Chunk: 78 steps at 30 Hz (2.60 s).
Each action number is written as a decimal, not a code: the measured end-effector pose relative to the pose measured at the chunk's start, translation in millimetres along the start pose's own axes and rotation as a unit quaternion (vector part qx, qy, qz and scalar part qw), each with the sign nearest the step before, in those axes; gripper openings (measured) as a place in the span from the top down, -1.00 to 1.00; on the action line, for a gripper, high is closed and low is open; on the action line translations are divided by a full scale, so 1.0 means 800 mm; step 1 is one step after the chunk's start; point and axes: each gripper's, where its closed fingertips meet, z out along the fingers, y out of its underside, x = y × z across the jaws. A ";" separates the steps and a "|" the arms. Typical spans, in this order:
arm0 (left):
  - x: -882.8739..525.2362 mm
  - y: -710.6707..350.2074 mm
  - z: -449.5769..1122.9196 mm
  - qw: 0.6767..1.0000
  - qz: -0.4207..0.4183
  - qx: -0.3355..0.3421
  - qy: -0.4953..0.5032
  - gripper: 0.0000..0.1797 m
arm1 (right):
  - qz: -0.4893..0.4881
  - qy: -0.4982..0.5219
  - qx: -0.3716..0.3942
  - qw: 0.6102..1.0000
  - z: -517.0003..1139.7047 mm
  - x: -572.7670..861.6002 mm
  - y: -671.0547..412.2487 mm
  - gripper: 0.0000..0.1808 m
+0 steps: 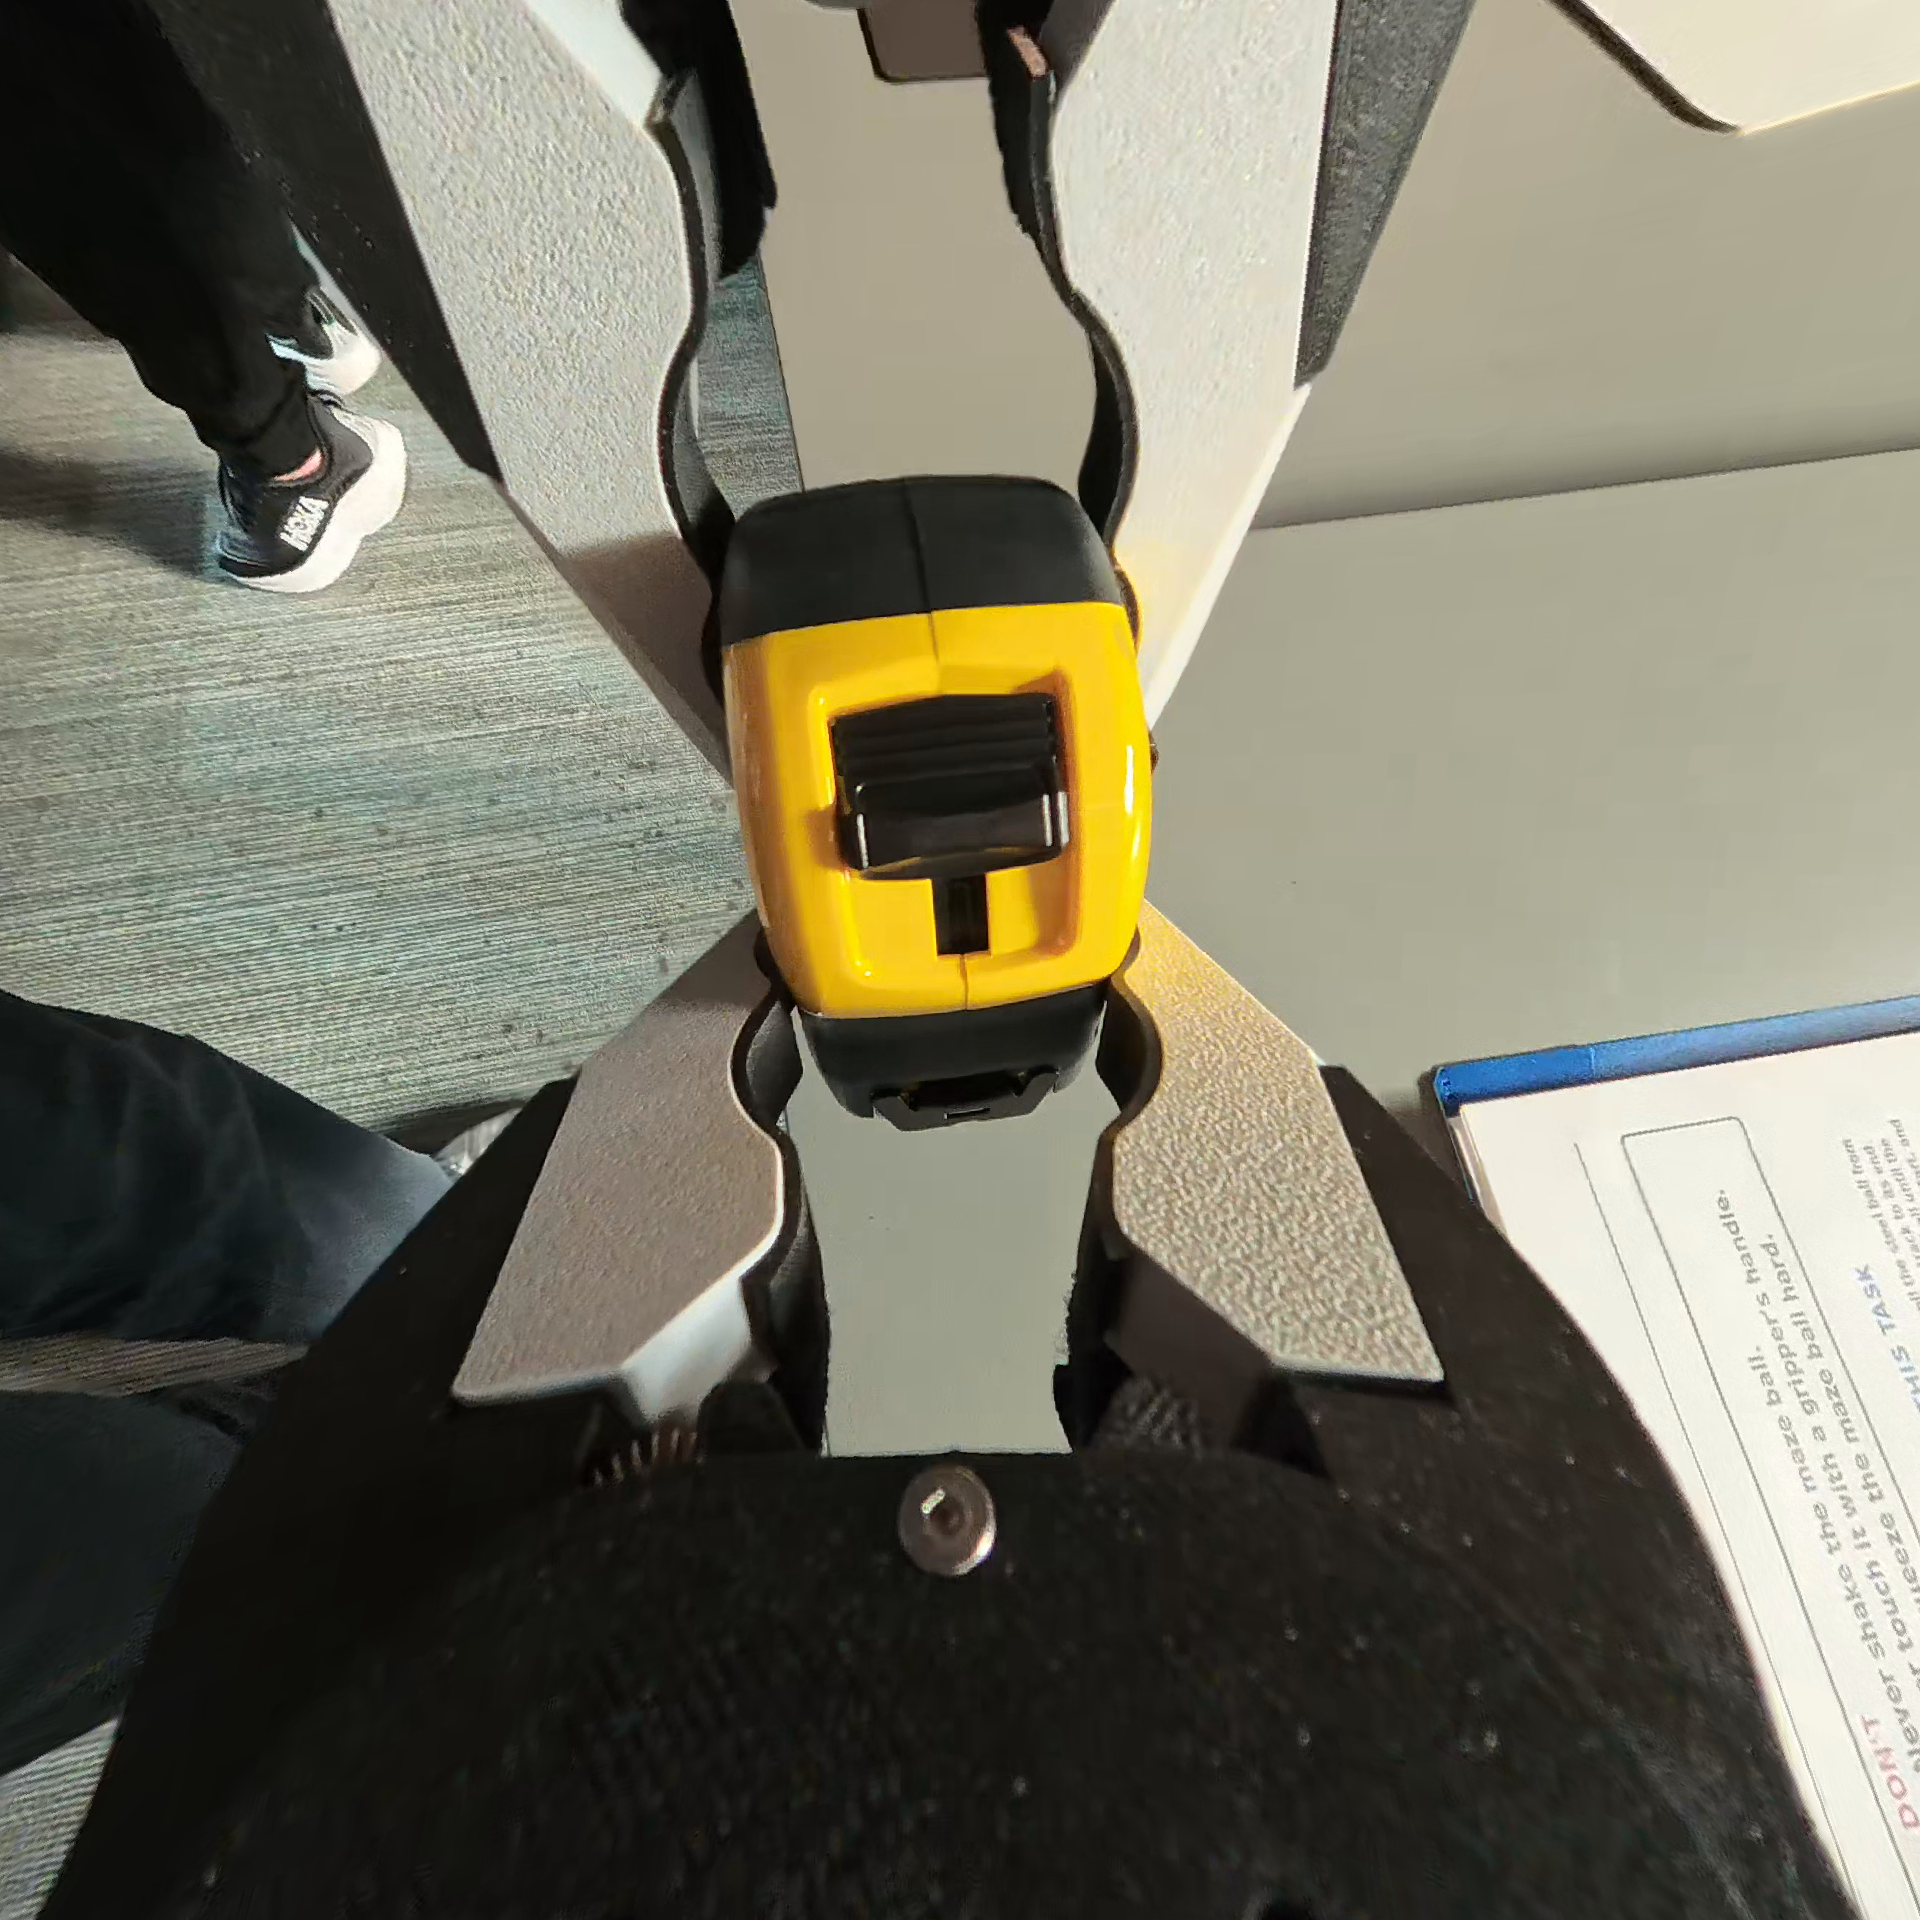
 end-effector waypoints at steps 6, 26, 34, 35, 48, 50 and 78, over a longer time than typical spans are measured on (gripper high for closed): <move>0.003 -0.013 0.023 1.000 0.016 0.002 -0.002 0.27 | -0.003 0.004 -0.029 1.000 -0.006 0.000 0.027 0.39; -0.030 -0.515 0.022 0.993 0.092 0.050 -0.049 0.28 | -0.001 0.106 -0.056 0.993 -0.463 0.072 0.239 0.39; -0.032 -0.786 0.095 0.992 0.100 0.074 -0.033 0.27 | 0.012 0.104 -0.078 0.991 -0.672 0.102 0.416 0.39; -0.036 -0.812 0.106 0.992 0.102 0.073 -0.030 0.27 | 0.017 0.106 -0.079 0.991 -0.690 0.110 0.436 0.39; -0.094 -1.096 0.249 0.988 0.122 0.097 0.008 0.27 | 0.065 0.115 -0.098 0.986 -0.886 0.192 0.683 0.39; -0.099 -1.134 0.270 0.990 0.105 0.093 0.009 0.27 | 0.055 0.094 -0.098 0.989 -0.911 0.202 0.720 0.39; -0.134 -1.254 0.375 0.999 -0.028 -0.038 -0.015 0.25 | 0.008 -0.003 0.030 1.000 -0.968 0.256 0.861 0.38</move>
